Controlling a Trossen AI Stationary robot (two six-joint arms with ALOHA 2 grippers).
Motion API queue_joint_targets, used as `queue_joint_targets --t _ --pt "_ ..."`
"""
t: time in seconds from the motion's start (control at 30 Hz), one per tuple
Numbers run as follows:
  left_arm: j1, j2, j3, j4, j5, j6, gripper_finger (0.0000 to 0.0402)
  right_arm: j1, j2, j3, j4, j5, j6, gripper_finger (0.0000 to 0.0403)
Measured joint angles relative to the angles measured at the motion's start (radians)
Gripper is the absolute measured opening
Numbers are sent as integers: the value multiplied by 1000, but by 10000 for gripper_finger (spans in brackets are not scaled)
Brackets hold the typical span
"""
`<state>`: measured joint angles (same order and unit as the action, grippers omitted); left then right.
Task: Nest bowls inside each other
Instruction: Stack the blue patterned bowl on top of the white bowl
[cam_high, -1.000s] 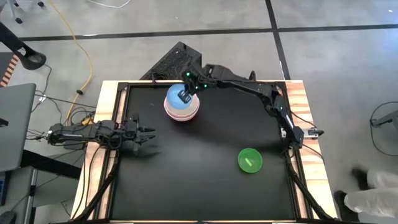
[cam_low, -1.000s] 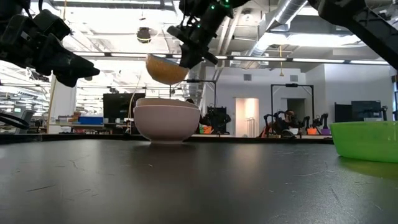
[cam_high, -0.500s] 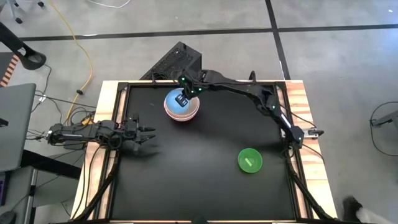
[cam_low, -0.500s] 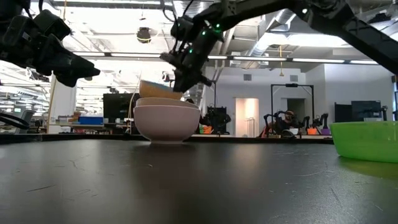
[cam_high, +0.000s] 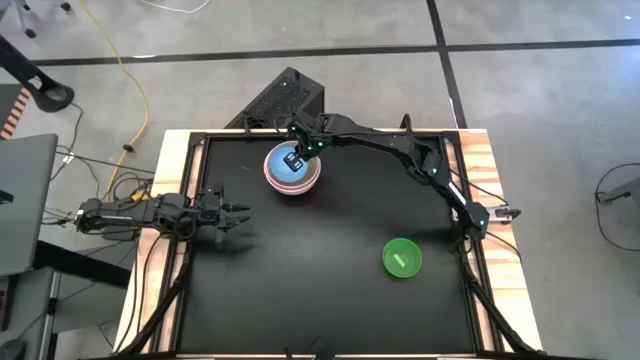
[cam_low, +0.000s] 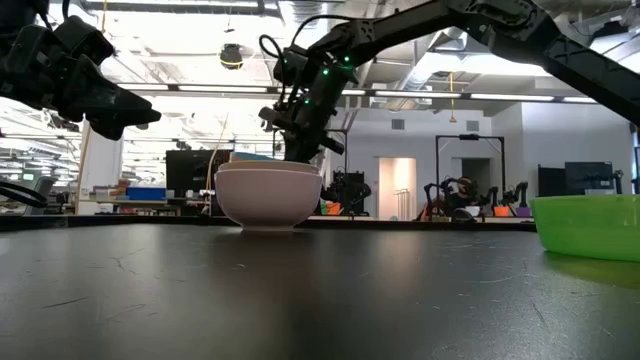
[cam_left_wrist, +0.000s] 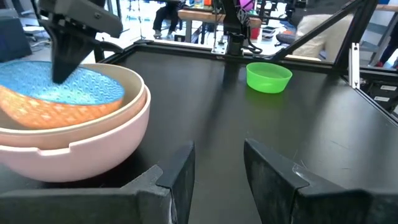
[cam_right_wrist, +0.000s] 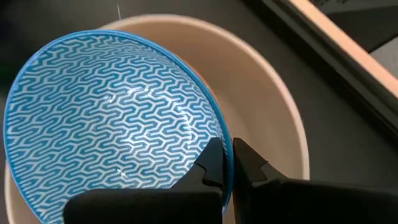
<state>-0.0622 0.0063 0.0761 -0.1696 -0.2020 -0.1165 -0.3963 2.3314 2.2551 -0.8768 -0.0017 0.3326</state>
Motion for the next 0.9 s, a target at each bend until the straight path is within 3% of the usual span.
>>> queue_joint_targets --t 0.63,0.9 --pt "0 0 0 0 0 -10 128 -6 -2 0 -36 0 18 17" --pt "0 0 0 0 0 -11 128 -2 -2 0 -28 5 20 74"
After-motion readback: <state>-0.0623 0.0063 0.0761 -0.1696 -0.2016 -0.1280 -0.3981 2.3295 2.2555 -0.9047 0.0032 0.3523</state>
